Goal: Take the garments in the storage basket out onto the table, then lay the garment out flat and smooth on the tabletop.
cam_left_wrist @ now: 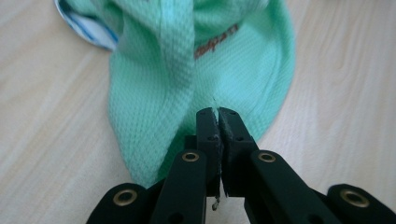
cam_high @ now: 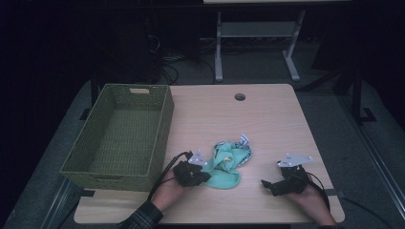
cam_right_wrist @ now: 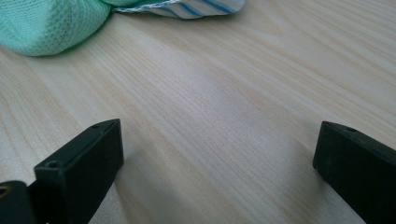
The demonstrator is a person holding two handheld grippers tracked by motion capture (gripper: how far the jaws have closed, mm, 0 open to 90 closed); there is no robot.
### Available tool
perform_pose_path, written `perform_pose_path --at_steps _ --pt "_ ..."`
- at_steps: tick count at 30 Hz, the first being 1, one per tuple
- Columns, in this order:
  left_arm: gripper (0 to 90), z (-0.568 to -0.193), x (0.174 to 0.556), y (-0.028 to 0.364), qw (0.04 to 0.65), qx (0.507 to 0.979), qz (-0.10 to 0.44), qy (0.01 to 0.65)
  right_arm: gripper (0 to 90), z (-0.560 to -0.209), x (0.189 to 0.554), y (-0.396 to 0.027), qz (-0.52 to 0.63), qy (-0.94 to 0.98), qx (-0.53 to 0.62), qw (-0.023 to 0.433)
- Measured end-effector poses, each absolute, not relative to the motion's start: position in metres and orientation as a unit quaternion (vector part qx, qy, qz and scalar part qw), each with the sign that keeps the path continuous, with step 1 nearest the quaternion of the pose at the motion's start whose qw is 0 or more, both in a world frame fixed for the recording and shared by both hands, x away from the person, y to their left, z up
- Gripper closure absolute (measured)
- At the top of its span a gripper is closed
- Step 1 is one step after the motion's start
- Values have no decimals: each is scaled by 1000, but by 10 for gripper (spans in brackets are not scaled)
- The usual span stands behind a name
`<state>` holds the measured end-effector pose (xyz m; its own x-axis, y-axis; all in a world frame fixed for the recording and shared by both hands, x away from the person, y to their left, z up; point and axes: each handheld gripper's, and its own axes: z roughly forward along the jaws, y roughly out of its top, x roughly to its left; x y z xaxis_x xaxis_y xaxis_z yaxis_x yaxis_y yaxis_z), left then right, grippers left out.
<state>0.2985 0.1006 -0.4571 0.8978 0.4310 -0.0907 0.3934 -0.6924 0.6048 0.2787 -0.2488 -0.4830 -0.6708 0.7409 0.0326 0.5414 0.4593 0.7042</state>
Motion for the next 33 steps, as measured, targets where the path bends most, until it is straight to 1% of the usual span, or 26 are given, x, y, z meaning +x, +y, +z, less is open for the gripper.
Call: perform_pose_path --at_steps 3,5,7,8,11,12,16,18,24,26,29,33 --pt "880 -458 298 99 322 921 39 216 28 -483 278 -249 355 842 380 141" --pt "882 -457 297 98 319 922 46 213 87 -481 278 -249 355 842 381 141" --pt "882 -457 297 98 313 925 48 209 207 -477 278 -249 351 844 380 140" --pt "881 -457 297 98 313 925 46 210 223 -474 277 -247 345 847 382 136" --pt "881 -457 298 99 319 921 37 220 245 -467 276 -245 356 842 377 146" --pt "881 -457 299 100 317 923 37 216 260 -465 276 -244 364 838 380 141" --pt "881 -457 301 101 319 921 27 222 367 -457 284 -244 382 831 385 126" --pt "881 -457 301 101 320 921 24 223 438 -452 287 -243 389 827 384 129" --pt "880 -457 301 100 321 919 23 229 560 -440 299 -238 411 819 384 114" --pt "880 -458 301 100 325 916 21 233 623 -437 303 -235 416 819 379 113" --pt "880 -458 301 100 326 916 21 233 687 -434 311 -229 422 818 376 105" --pt "880 -458 302 101 322 919 21 227 725 -433 322 -219 425 819 373 98"
